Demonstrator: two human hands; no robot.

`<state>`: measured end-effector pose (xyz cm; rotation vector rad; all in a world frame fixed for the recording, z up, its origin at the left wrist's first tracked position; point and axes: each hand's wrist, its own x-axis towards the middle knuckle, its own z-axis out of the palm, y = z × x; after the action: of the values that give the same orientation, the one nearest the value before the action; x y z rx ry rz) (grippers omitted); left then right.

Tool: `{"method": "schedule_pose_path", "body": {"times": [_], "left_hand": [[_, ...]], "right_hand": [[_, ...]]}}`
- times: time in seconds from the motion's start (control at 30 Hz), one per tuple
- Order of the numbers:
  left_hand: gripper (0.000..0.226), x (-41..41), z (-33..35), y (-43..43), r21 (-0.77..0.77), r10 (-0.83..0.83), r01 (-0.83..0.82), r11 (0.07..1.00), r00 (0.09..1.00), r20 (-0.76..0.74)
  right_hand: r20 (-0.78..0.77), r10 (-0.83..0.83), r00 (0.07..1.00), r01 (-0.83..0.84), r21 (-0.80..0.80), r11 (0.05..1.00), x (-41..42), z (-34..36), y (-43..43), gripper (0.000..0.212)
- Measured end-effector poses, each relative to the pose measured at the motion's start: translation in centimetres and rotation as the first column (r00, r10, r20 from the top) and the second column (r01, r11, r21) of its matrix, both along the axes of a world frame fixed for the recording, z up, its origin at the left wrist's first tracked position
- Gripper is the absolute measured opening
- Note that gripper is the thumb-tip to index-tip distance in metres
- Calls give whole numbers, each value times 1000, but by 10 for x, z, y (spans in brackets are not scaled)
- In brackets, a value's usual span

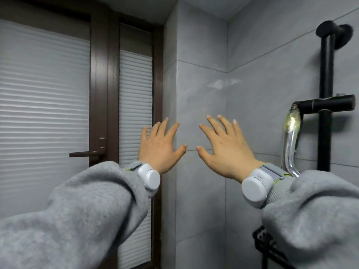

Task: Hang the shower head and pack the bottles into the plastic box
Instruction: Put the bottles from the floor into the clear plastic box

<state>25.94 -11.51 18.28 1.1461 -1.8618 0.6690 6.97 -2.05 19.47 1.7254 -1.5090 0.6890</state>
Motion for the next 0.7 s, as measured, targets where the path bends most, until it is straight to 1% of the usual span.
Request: {"method": "schedule_pose_path", "body": {"times": [0.13,0.3,0.5,0.6,0.7], "left_hand": [[78,44,-16,-10,69,82,-83,994,996,21],[76,74,-43,-14,148,175,-179,973,984,38],[76,101,-93,-6,237,305,-304,923,952,29],[78,114,-127,4,297,361,-351,888,932,22],[74,127,-175,14,378,423,-405,833,905,38]], "right_hand": [[52,114,992,-117,46,992,36,-17,-29,69],[87,196,977,-203,87,975,66,-50,-57,70],[127,263,956,-287,229,930,88,-113,-91,70],[175,301,938,-340,279,898,98,-152,-101,68],[221,319,922,-381,354,854,112,-199,-105,66]]}}
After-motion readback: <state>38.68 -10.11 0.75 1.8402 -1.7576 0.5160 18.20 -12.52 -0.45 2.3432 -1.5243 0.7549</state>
